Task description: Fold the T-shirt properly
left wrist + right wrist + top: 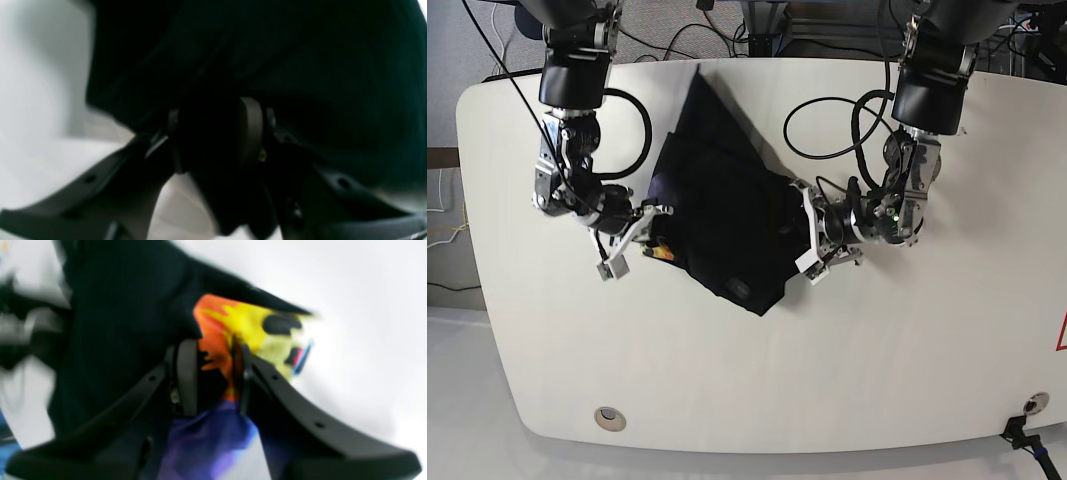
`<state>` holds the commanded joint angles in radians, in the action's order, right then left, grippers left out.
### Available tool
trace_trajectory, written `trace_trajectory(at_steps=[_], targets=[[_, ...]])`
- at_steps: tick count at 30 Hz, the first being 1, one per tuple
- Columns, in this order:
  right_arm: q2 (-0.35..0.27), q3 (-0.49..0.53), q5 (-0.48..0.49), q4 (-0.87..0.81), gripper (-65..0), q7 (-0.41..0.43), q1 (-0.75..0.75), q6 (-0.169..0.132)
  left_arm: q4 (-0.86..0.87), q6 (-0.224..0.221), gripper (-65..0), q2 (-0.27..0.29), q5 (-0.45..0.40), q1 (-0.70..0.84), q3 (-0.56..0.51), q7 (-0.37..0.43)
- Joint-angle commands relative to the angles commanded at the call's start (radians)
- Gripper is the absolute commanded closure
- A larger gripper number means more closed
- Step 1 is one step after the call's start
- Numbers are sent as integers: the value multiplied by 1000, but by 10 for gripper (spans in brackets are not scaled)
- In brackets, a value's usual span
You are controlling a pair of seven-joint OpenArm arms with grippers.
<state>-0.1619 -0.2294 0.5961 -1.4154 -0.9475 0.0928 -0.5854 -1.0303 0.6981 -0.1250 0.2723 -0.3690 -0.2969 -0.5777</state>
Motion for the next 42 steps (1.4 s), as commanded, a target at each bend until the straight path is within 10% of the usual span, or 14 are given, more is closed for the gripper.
trace_trajectory(at_steps=[6, 12, 16, 24, 30, 42], targets=[[117, -72, 0, -318, -146, -104, -141, 68, 61, 0, -205, -31, -2, -41, -104, 172], [112, -74, -2, -344, -146, -155, -21, 68, -140, 0, -204, -120, 0, 6, -112, 175], [112, -71, -8, -226, -146, -160, 107, 61, -385, 0, -204, -186, 3, 138, -63, 60], [114, 37, -6, 112, -146, 15, 249, 60, -726, 0, -204, -120, -2, 423, 54, -97], [60, 124, -3, 232, -142, 158, 207, 60, -560, 0, -204, -58, -34, 364, 38, -94], [0, 126, 0, 9, -141, 117, 25, 68, -158, 0, -204, -64, -61, 98, -86, 40]])
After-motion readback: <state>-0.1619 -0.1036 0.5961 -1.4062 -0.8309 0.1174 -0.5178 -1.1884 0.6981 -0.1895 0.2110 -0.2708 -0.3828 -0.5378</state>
